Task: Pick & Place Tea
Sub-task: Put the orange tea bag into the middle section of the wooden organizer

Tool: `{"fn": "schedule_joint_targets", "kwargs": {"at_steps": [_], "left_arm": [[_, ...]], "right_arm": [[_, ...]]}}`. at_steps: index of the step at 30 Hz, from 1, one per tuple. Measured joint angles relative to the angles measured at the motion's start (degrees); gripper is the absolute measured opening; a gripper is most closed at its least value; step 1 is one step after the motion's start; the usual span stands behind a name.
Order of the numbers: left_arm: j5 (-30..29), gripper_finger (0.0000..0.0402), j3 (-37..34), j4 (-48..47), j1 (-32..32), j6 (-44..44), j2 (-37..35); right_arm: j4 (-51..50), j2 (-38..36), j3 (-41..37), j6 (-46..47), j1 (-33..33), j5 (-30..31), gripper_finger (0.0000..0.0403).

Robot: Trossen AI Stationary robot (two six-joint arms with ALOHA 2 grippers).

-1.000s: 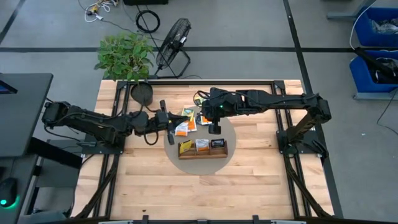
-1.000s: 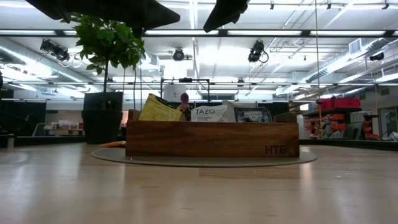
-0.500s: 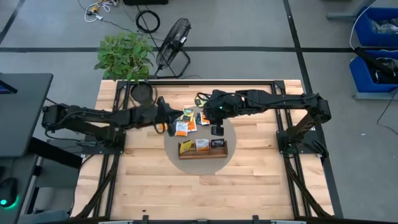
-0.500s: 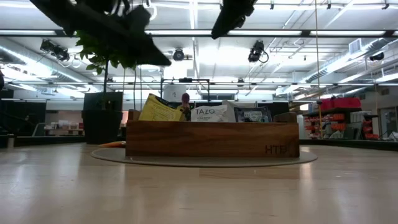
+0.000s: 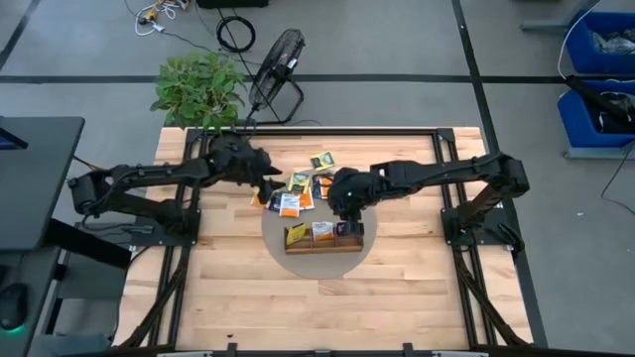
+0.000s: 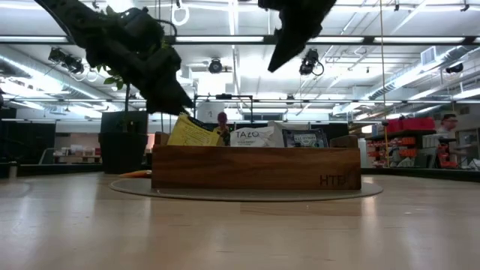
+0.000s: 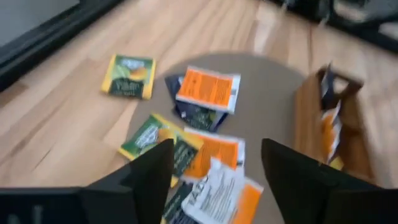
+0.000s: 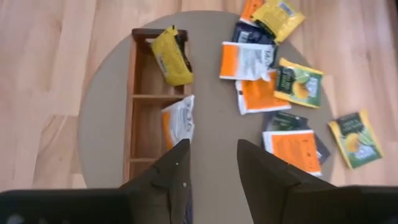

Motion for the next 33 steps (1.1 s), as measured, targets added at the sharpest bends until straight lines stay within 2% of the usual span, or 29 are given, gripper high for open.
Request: {"fn": "schedule_joint_targets", "kwargs": {"at_steps": [3, 8, 16, 20, 28, 33], "left_arm": [[-0.46, 0.0270, -0.02, -0.27, -1.04, 1.47, 3.65], [-3.40, 0.0275, -0.07, 1.25, -2.15, 3.81, 10.79], [-1.19, 0.0275, -0.07, 7.73, 0.19, 4.40, 18.38], [-1.19, 0.0275, -0.07, 8.27, 1.95, 4.44, 19.97], [4.62, 0.0275, -0.07, 8.32, 3.15, 5.99, 20.30], [5.15, 0.0275, -0.07, 8.08, 3.11, 7.34, 20.30]], "right_arm": [[2.33, 0.03, -2.21, -0.08, 0.19, 0.00, 0.0139], [3.21, 0.03, -4.33, -0.17, 0.17, 0.01, 0.0139], [4.79, -0.02, -4.68, -1.55, 0.34, -2.37, 0.0139], [5.98, -0.02, -4.68, -1.73, 0.34, -2.97, 0.0139], [6.73, -0.02, -4.68, -1.74, 0.34, -2.97, 0.0139], [6.73, -0.02, -4.68, -1.57, 0.34, -2.97, 0.0139]]}}
